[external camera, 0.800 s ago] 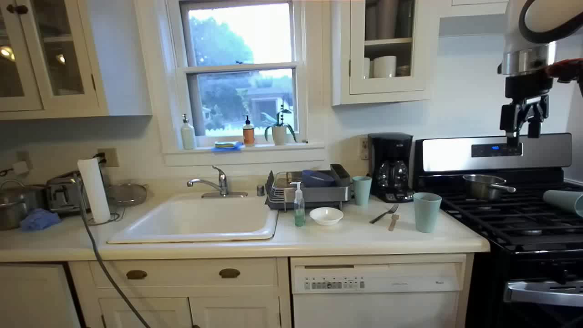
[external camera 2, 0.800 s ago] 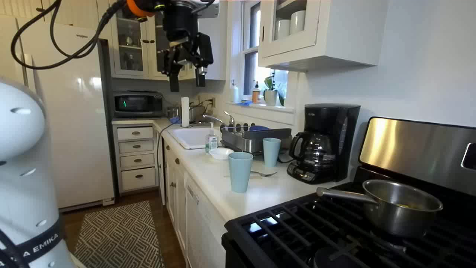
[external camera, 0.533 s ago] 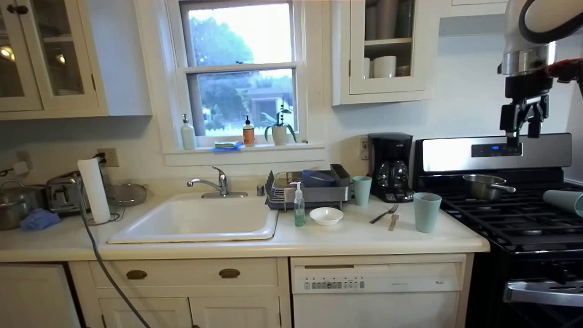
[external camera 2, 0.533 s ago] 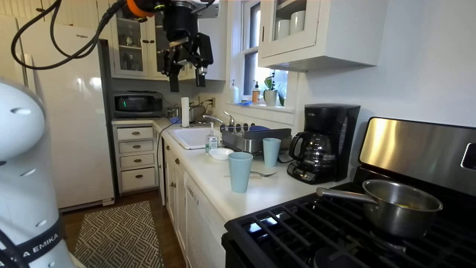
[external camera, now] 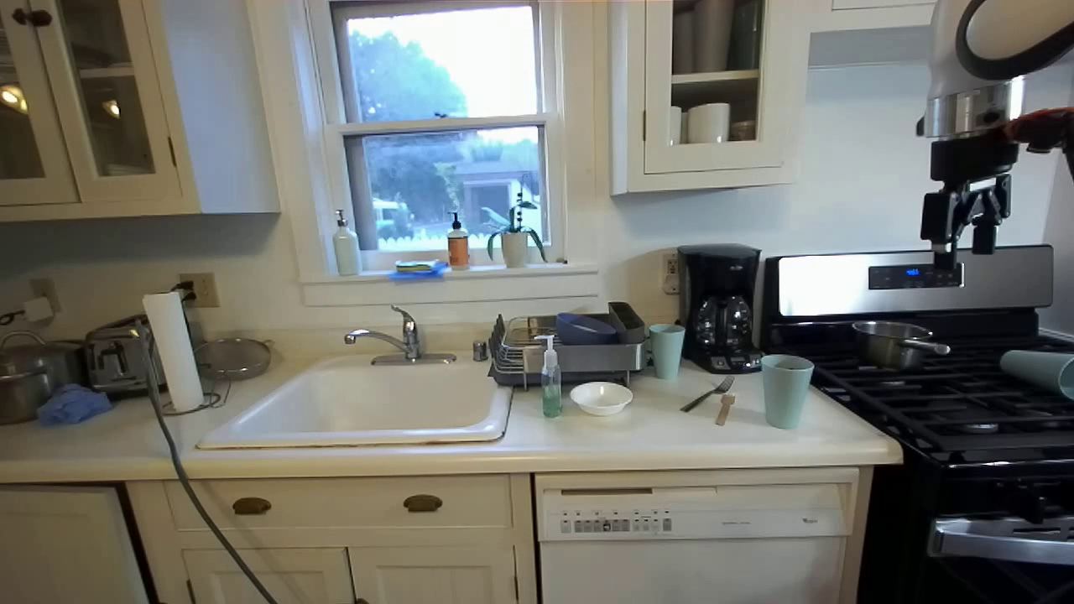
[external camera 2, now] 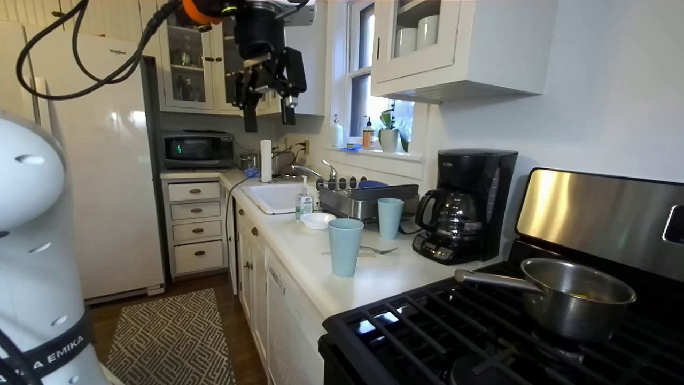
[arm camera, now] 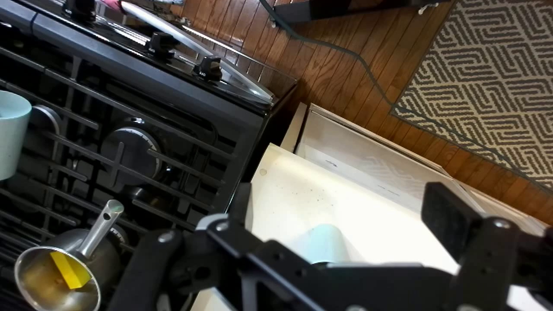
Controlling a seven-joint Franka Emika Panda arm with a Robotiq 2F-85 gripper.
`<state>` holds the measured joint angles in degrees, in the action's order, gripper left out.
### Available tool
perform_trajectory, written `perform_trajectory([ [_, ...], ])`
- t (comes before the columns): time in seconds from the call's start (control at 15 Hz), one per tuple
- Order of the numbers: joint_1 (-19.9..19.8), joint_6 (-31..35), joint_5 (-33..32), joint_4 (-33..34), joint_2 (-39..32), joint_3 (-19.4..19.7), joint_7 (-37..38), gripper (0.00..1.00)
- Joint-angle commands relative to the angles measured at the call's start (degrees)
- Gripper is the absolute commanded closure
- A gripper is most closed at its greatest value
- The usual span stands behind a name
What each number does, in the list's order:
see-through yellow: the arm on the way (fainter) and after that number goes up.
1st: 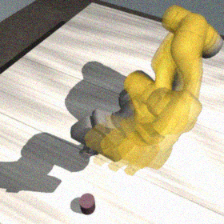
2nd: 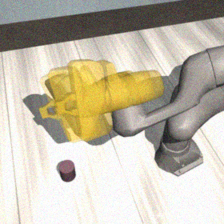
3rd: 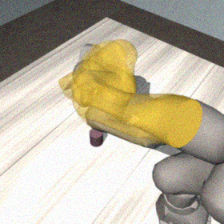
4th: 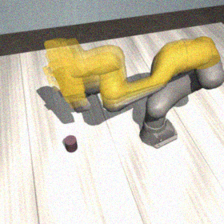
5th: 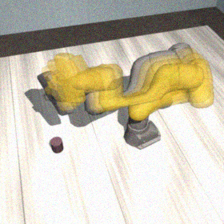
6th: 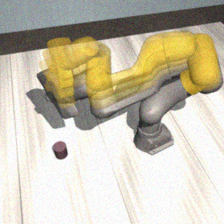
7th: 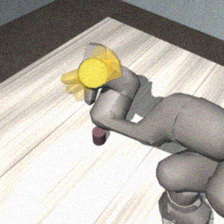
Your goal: Put the cup upright
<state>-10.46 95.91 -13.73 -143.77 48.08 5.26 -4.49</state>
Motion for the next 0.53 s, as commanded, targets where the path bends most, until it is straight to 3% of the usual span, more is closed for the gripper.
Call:
perform_trajectory([
  [0.0, 1.19, -0.33, -0.58, 0.18, 0.02, 0.79, 0.67, 0.00],
  [0.47, -3.11, 3.57, -3.58, 0.80, -1.70, 0.04, 10.77, 0.00],
])
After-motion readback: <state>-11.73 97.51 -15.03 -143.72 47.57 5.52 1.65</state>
